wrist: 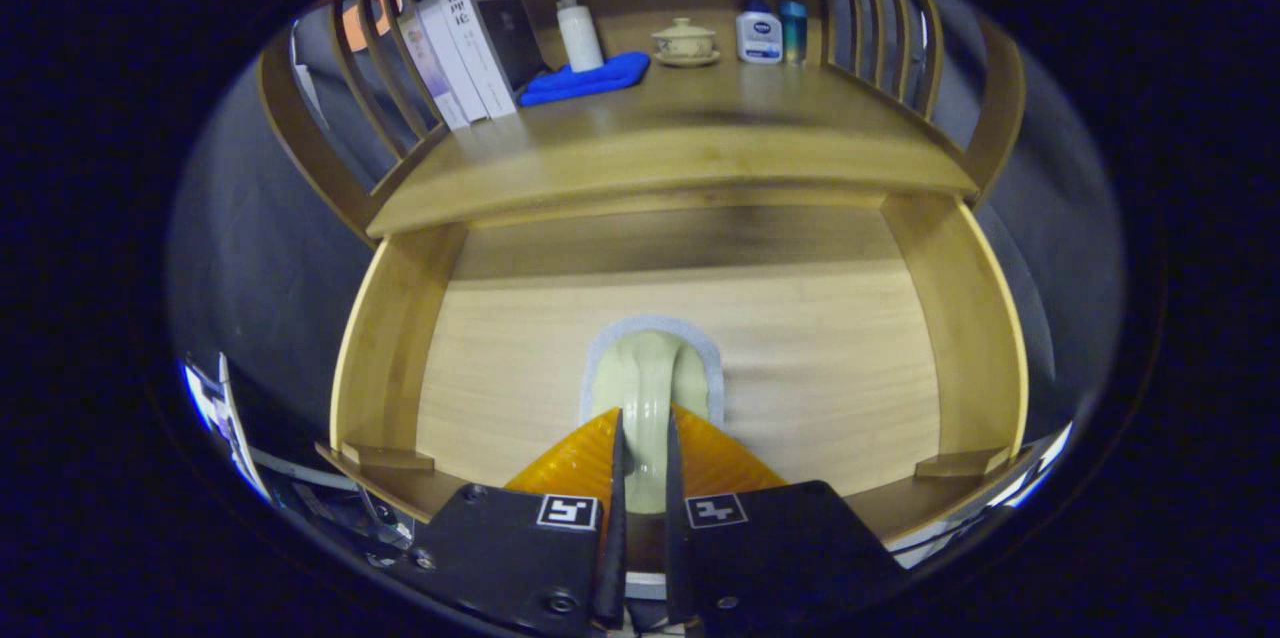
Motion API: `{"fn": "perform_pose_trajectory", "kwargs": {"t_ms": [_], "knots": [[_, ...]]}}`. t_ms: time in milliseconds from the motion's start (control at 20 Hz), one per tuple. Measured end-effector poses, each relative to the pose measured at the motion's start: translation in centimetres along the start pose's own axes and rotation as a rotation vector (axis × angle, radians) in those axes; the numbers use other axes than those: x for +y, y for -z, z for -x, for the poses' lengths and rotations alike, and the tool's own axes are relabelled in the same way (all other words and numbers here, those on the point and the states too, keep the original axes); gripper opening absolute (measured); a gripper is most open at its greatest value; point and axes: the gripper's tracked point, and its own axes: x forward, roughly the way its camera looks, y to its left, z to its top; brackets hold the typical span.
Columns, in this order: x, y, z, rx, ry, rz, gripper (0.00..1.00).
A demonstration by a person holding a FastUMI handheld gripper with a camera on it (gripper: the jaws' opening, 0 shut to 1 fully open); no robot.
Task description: Pull open the drawer, take out the items inside it, and place them on the countertop above the cabinet.
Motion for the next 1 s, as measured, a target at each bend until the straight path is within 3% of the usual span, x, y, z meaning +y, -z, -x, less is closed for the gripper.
{"fn": "perform_pose_trajectory", "kwargs": {"t_ms": [600, 1000], "knots": [[0.6, -10.3, 4.8, -0.196, 0.032, 0.061, 0.19], [0.9, -16.3, 3.0, -0.266, 0.048, 0.026, 0.19]]}}
